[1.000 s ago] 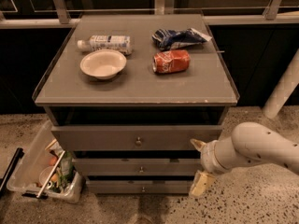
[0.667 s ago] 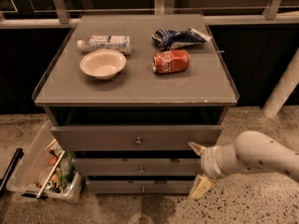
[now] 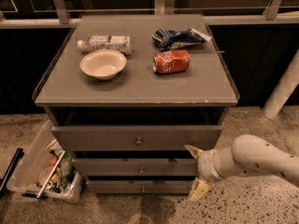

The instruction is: Open middle drawer

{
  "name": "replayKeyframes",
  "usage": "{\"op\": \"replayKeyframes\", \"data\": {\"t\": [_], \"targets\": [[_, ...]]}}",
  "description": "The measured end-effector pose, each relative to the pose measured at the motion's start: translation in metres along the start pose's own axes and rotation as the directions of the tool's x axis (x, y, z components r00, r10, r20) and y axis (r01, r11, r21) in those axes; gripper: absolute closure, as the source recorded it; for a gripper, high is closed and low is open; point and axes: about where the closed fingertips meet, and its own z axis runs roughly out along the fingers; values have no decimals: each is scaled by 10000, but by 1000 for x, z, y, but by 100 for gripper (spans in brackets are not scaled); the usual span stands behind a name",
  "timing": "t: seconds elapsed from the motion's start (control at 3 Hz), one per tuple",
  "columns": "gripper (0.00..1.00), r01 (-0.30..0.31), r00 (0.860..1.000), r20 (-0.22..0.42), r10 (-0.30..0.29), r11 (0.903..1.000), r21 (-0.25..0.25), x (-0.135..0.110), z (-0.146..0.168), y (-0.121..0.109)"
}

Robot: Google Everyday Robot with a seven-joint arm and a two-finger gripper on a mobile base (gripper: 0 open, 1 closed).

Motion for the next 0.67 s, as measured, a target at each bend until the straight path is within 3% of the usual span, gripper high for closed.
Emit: {"op": "replayKeyframes", "data": {"t": [0.67], "targets": [[0, 272, 9996, -96, -270, 9994, 216, 6, 45, 7]]}}
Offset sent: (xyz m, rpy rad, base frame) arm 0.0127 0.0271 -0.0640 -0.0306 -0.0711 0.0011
